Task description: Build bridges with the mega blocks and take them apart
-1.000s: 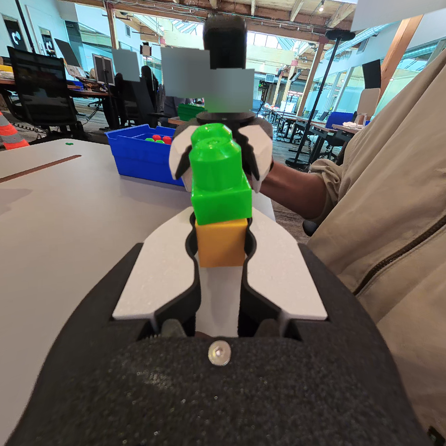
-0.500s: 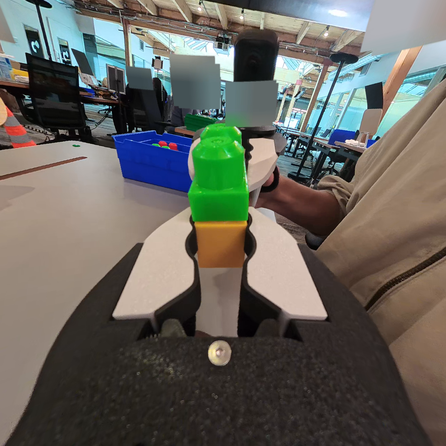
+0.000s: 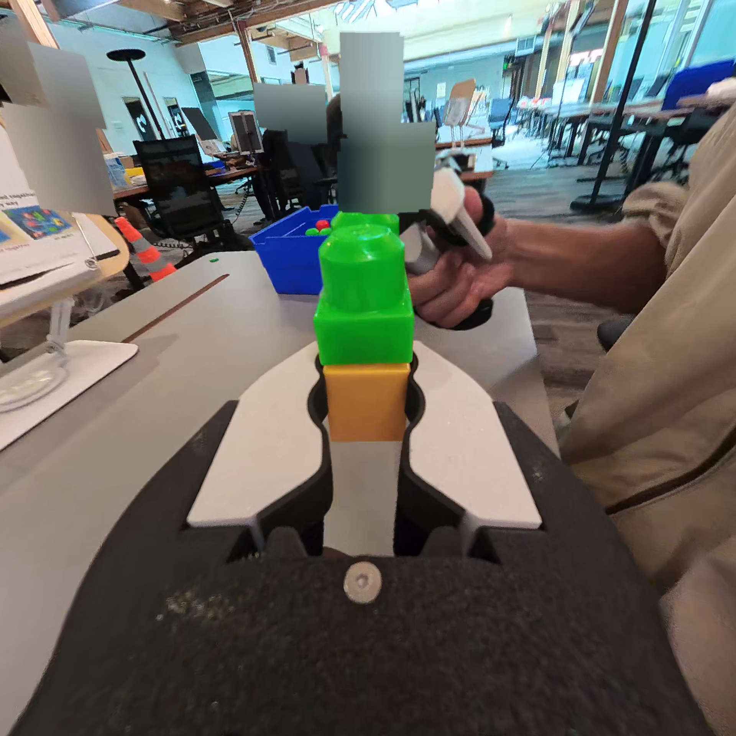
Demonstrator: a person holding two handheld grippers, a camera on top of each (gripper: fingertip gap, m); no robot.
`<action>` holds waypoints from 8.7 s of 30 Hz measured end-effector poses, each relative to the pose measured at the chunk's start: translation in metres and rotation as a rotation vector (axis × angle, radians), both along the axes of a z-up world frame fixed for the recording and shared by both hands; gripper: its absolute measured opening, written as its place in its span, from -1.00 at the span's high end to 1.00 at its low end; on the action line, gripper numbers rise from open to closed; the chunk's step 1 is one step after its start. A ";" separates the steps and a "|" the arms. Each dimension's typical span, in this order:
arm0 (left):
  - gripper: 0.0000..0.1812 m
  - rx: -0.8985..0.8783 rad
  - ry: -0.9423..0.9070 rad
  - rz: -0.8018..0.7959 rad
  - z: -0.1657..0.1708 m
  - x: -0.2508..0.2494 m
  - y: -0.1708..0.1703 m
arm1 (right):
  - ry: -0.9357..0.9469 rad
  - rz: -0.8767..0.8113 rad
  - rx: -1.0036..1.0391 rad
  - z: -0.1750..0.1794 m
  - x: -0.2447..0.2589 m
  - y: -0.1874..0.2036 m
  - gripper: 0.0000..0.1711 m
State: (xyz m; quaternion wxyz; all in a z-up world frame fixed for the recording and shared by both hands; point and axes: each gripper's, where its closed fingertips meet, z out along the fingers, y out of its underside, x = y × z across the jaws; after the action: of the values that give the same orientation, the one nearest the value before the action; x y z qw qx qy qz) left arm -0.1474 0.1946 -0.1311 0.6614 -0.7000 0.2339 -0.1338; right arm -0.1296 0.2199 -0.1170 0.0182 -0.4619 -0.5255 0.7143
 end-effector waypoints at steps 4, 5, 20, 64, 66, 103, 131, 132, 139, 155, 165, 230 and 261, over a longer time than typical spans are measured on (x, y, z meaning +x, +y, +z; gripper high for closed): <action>0.61 -0.003 0.179 0.006 -0.008 0.002 0.002 | -0.202 0.083 -0.325 -0.011 -0.002 -0.006 -0.12; 0.61 -0.013 0.231 0.007 -0.013 0.003 0.004 | -0.234 0.095 -0.359 -0.013 -0.002 -0.010 -0.16; 0.61 0.006 0.336 -0.045 -0.022 0.021 0.013 | -0.228 0.137 -0.454 -0.016 -0.007 -0.027 -0.11; 0.61 -0.285 -0.071 -0.099 -0.040 -0.004 0.002 | 0.136 -0.027 0.897 -0.033 -0.009 -0.007 0.25; 0.61 -0.315 -0.019 -0.132 -0.043 0.004 0.005 | 0.115 0.051 0.952 -0.038 -0.010 -0.010 0.25; 1.00 0.085 0.173 0.008 0.012 0.015 0.000 | 0.052 -0.058 -0.155 -0.007 0.018 -0.006 0.58; 1.00 -0.003 0.179 -0.023 -0.008 0.019 0.012 | -0.043 -0.010 0.034 -0.026 0.016 -0.014 0.58; 1.00 0.003 0.172 -0.017 -0.007 0.018 0.013 | -0.050 0.007 0.039 -0.028 0.017 -0.017 0.58; 1.00 0.070 0.183 0.027 0.018 0.007 0.015 | -0.017 0.037 -0.027 -0.025 0.011 -0.031 0.58; 1.00 0.022 0.086 0.004 -0.004 0.012 0.014 | -0.010 -0.069 -0.023 -0.018 0.001 -0.005 0.58; 1.00 0.015 0.068 -0.008 -0.004 0.015 0.017 | -0.029 -0.050 -0.058 -0.020 0.003 -0.004 0.58; -0.02 -0.088 -0.132 0.943 -0.042 -0.108 0.014 | -0.409 -1.109 0.694 0.029 0.109 0.272 0.57; 0.06 -0.107 -0.156 0.827 -0.039 -0.075 0.017 | -1.456 -0.802 0.614 -0.126 0.101 0.401 0.34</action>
State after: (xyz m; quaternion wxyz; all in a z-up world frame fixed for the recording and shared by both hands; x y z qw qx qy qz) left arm -0.2221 0.2121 -0.1700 0.6378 -0.7560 -0.1247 0.0784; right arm -0.0289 0.6209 -0.2433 0.0514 -0.9260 -0.3738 0.0106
